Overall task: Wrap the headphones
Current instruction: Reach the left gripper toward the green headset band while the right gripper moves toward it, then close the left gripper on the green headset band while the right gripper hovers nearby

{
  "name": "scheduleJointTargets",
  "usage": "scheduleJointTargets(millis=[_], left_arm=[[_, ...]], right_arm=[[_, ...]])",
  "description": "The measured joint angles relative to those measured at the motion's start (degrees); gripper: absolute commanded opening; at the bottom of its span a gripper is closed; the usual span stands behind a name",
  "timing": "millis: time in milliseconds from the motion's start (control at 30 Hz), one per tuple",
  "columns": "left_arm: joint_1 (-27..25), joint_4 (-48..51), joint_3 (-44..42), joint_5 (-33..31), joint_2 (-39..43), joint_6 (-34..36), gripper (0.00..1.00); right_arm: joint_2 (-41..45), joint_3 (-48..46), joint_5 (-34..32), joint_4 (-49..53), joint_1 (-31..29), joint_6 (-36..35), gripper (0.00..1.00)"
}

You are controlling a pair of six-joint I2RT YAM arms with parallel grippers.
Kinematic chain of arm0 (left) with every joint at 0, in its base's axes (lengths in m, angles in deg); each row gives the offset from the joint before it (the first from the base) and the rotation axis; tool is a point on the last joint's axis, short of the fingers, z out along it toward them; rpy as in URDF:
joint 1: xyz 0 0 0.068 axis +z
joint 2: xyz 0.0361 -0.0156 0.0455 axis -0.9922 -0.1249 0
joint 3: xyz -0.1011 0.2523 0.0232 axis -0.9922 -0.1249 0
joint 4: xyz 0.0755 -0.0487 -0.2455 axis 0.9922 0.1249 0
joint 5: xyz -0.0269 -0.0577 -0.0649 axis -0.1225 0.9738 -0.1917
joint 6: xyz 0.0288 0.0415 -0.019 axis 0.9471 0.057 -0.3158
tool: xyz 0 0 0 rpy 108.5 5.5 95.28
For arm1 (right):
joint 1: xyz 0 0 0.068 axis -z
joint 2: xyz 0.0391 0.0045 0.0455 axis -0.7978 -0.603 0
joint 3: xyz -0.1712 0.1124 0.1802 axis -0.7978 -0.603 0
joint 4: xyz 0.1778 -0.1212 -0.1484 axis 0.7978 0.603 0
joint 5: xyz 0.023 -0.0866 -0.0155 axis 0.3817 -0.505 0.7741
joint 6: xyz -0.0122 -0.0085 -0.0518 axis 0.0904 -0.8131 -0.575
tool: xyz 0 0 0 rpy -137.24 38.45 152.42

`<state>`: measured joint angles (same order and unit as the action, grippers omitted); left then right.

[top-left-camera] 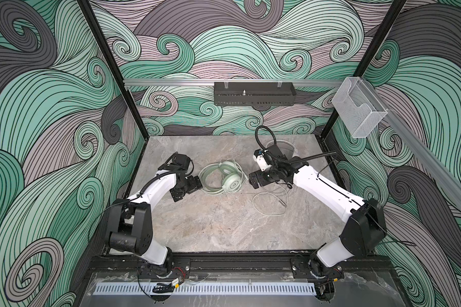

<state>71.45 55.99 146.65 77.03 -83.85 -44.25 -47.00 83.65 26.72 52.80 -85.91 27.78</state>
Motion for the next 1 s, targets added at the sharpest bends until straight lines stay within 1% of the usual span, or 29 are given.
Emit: scheduleJointTargets(millis=[200, 567, 833, 933, 1000], left_arm=[[-2.6, -1.7, 3.1, 0.2, -4.1, -2.7, 0.99], [-3.7, -2.0, 5.0, -0.2, -4.5, -4.8, 0.99], [-4.4, -4.1, 9.6, -2.4, -11.4, -6.5, 0.98], [-5.0, -4.3, 10.5, -3.0, -14.7, -7.1, 0.92], [-5.4, -4.4, 10.5, -3.6, -16.6, -7.3, 0.85]], right_arm=[[0.0, 1.9, 0.4, 0.3, -0.2, -0.2, 0.99], [0.0, 2.3, 0.7, 0.4, -0.2, -0.2, 0.99], [0.0, 2.3, 0.7, 0.4, -0.3, -0.2, 0.99], [0.2, 2.3, 0.6, 0.4, -0.3, -0.2, 0.99], [0.7, 2.3, 0.4, 0.4, -0.3, -0.2, 0.99]])
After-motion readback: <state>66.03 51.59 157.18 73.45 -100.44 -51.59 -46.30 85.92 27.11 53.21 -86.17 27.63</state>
